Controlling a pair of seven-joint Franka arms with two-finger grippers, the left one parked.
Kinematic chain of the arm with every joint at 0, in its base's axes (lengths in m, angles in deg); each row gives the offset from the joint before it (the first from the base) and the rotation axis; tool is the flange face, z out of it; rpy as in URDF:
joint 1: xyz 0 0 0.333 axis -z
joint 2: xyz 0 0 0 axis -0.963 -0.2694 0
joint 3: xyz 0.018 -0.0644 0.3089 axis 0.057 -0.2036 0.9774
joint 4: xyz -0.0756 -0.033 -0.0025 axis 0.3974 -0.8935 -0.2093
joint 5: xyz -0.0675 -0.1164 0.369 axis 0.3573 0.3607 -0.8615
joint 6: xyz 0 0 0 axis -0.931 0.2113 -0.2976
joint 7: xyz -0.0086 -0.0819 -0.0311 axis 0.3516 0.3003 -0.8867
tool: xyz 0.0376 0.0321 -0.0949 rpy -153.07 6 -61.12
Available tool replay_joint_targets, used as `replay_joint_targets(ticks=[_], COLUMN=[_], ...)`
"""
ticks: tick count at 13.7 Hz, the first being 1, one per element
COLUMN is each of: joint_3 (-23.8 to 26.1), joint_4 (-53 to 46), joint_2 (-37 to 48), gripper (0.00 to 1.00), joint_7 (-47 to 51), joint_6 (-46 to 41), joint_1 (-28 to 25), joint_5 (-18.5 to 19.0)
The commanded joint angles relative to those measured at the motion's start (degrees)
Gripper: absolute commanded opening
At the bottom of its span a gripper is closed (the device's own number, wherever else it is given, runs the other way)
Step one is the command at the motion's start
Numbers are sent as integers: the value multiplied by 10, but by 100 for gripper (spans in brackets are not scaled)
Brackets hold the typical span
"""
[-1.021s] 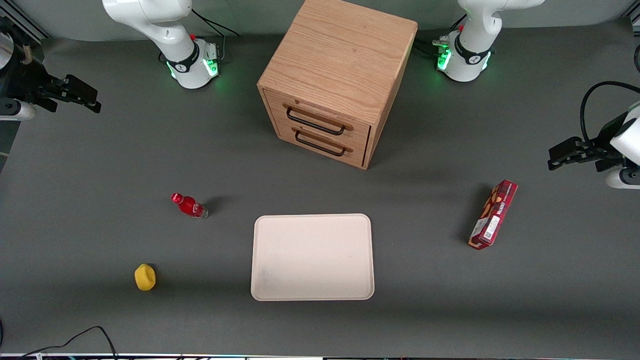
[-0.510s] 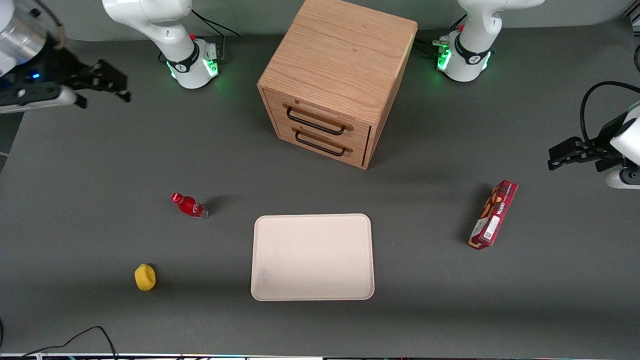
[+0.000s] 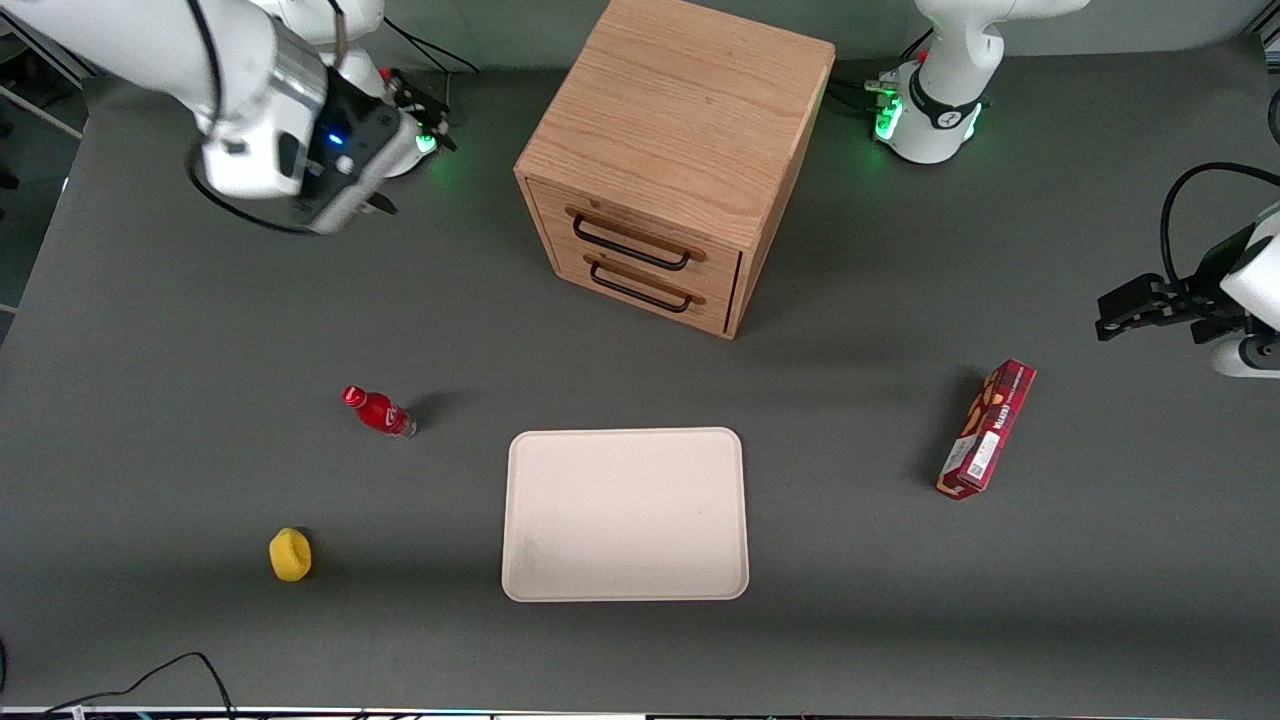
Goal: Open upper drawer
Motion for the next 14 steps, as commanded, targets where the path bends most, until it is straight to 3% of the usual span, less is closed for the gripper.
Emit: replay_joint_targets(ticks=[1, 7, 14], joint_3=[63, 100, 109], joint_4=[-22, -20, 31], joint_2=[-104, -225, -235], gripper=[100, 100, 100], joint_7=[-45, -44, -35], joint_6=[69, 175, 228], joint_1=[-1, -28, -44], joint_5=[-17, 17, 25])
